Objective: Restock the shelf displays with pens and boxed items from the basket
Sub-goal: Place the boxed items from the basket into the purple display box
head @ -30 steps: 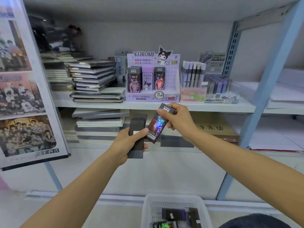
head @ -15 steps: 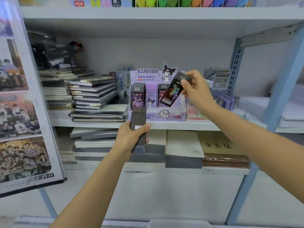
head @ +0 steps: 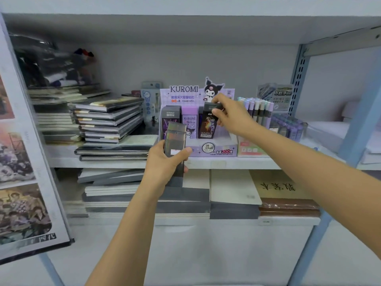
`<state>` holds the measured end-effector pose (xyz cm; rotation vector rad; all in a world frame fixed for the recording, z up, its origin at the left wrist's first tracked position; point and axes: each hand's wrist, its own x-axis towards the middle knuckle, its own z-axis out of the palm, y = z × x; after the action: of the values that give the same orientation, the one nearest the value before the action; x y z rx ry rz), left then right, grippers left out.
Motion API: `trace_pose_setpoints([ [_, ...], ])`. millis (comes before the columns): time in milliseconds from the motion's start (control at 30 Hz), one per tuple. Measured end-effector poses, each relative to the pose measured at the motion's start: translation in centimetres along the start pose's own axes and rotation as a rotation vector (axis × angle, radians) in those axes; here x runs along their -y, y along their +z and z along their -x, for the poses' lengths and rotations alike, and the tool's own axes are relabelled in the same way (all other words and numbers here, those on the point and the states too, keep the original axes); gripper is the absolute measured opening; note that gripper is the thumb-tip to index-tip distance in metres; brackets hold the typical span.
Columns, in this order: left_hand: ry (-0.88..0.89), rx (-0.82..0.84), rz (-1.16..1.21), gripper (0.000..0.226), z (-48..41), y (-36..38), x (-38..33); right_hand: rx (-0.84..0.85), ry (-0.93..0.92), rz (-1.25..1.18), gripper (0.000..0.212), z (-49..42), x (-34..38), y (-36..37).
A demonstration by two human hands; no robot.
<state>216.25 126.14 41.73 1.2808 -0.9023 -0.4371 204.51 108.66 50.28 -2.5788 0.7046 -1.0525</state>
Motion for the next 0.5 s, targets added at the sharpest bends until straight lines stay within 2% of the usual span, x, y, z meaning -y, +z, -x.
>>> trace_pose_setpoints([
  [167, 0.019, 0.027, -0.028, 0.024, -0.1, 0.4, 0.0, 0.084, 0.029, 0.023, 0.017, -1.3, 0.1, -0.6],
  [367, -0.012, 0.035, -0.061, 0.028, 0.3, 0.5, 0.0, -0.04, -0.01, -0.001, 0.021, -0.9, 0.0, 0.7],
  [500, -0.032, 0.031, -0.067, 0.027, 0.4, 0.4, 0.0, -0.057, -0.036, -0.017, 0.017, -1.0, 0.0, 0.8],
])
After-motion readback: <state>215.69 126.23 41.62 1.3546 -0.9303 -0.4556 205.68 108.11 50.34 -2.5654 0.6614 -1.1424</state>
